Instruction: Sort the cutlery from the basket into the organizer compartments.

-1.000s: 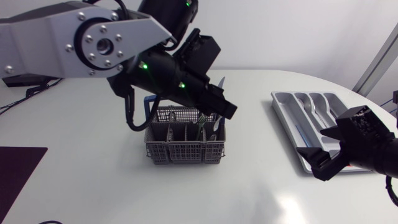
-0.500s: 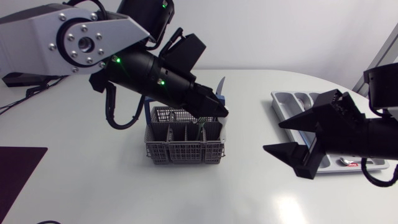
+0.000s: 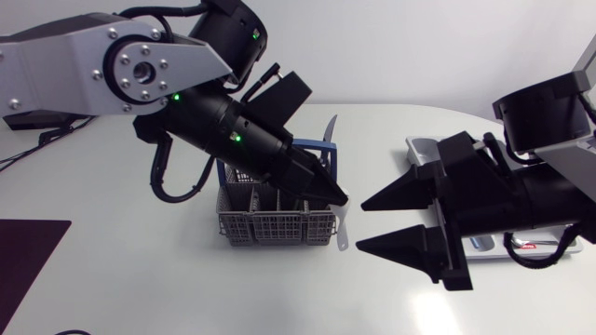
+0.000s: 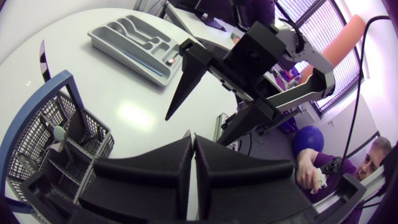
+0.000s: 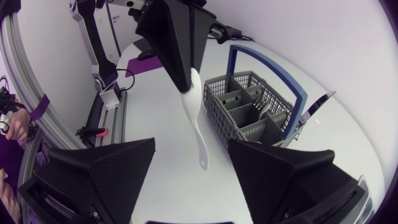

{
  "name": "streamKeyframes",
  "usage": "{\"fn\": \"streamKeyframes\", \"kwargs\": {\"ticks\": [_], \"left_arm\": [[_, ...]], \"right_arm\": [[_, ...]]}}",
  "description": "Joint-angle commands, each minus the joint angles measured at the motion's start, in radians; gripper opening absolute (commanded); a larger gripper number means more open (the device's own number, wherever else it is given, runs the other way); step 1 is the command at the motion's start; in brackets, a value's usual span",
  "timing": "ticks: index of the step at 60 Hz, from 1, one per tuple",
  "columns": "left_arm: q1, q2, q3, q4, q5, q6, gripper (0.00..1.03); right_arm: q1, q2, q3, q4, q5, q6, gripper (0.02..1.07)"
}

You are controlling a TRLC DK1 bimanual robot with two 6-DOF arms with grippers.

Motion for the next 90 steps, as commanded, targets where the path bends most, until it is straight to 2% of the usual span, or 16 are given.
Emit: {"fn": "streamKeyframes", "kwargs": {"ticks": [1,11,17,28,31,39,49,54,65,69,70,73,74,79,84,90], "left_arm": [[0.003,0.022,0.037,-0.025,0.033,0.030,0.03],[0.007,0.033,0.056,-0.052,0.082,0.040,0.03],[0.008,0.042,0.068,-0.077,0.101,0.051,0.03],[0.020,0.051,0.080,-0.101,0.130,0.060,0.03],[0.023,0.053,0.083,-0.103,0.131,0.062,0.03],[0.025,0.057,0.089,-0.107,0.140,0.060,0.03],[0.023,0.059,0.088,-0.109,0.142,0.062,0.03],[0.023,0.060,0.089,-0.110,0.142,0.060,0.03],[0.033,0.062,0.095,-0.109,0.145,0.059,0.05],[0.039,0.062,0.100,-0.106,0.145,0.054,0.18],[0.042,0.062,0.103,-0.104,0.145,0.053,0.28],[0.048,0.064,0.106,-0.100,0.145,0.051,0.49],[0.053,0.064,0.111,-0.098,0.145,0.050,0.60],[0.059,0.062,0.126,-0.098,0.144,0.045,0.85],[0.071,0.057,0.134,-0.087,0.142,0.037,0.95],[0.094,0.050,0.131,-0.046,0.116,0.011,0.95]], "right_arm": [[0.027,0.014,0.010,0.003,-0.012,-0.023,0.74],[0.037,0.037,0.010,0.027,-0.032,-0.023,0.57],[0.037,0.045,0.004,0.039,-0.034,-0.023,0.55],[0.056,0.045,0.001,0.044,-0.040,-0.023,0.44],[0.067,0.043,0.001,0.044,-0.040,-0.020,0.42],[0.080,0.042,0.002,0.049,-0.040,-0.014,0.26],[0.095,0.043,-0.004,0.056,-0.038,0.000,0.19],[0.096,0.043,-0.004,0.061,-0.034,0.009,0.08],[0.098,0.048,-0.011,0.073,-0.031,0.026,0.08],[0.101,0.042,-0.016,0.070,-0.029,0.027,0.08],[0.103,0.040,-0.018,0.069,-0.029,0.027,0.08],[0.106,0.036,-0.019,0.062,-0.024,0.027,0.08],[0.106,0.034,-0.021,0.061,-0.021,0.027,0.08],[0.104,0.020,-0.031,0.056,-0.009,0.027,0.08],[0.099,-0.003,-0.044,0.046,0.008,0.023,0.08],[0.070,-0.036,-0.056,0.006,0.031,-0.007,0.08]]}}
